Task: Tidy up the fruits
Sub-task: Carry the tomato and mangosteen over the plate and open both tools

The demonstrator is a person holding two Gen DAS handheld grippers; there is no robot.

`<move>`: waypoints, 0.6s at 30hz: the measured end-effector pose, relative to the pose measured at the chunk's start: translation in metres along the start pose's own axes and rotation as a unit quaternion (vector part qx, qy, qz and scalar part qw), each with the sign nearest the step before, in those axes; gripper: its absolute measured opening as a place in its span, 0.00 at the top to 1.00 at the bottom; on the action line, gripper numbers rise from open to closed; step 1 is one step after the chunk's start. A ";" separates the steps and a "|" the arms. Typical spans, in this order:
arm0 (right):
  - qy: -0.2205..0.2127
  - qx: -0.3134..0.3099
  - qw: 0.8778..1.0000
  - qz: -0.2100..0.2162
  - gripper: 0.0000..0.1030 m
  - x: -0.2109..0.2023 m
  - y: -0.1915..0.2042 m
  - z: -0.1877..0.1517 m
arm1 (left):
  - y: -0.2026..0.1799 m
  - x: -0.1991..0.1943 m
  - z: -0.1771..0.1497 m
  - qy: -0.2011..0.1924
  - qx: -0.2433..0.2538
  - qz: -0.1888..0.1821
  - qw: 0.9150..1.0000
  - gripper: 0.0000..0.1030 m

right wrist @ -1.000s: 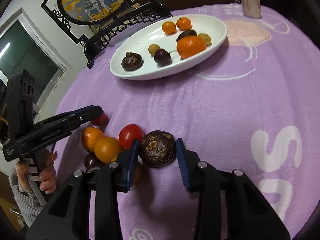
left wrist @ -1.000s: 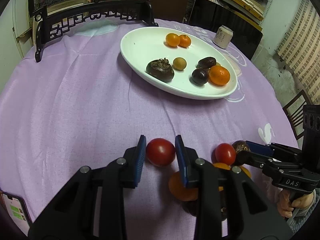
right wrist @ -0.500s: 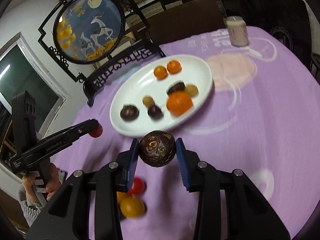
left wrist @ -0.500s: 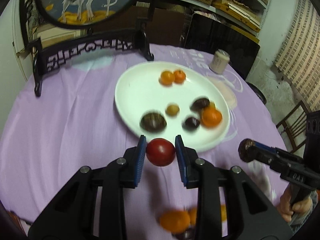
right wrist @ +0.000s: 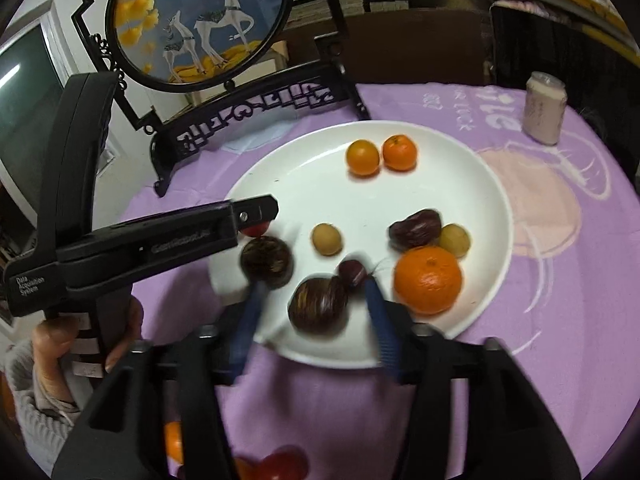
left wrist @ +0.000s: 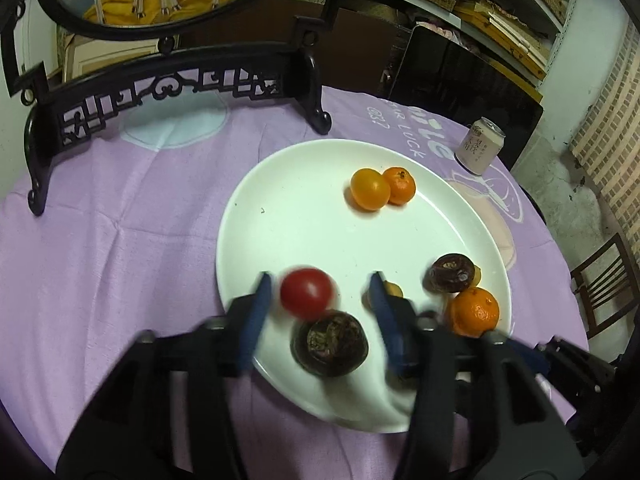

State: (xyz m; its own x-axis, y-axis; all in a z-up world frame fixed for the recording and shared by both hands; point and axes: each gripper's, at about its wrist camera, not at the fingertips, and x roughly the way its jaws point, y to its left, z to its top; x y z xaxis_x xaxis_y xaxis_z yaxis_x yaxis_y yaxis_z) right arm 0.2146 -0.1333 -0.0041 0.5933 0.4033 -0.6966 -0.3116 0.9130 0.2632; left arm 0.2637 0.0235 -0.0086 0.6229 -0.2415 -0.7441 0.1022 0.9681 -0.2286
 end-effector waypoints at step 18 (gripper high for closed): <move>-0.018 0.059 0.998 0.030 0.44 -0.064 -0.022 -0.047 | 0.004 -0.076 -0.087 -0.003 0.007 0.011 1.000 0.46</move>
State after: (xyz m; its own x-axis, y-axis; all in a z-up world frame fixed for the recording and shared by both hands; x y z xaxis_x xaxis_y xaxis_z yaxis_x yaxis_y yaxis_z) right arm 0.1487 -0.1822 0.0032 0.6028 0.4576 -0.6536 -0.2593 0.8871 0.3820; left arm 0.1500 0.0402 -0.0077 0.6301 -0.2205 -0.7446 0.1002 0.9739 -0.2036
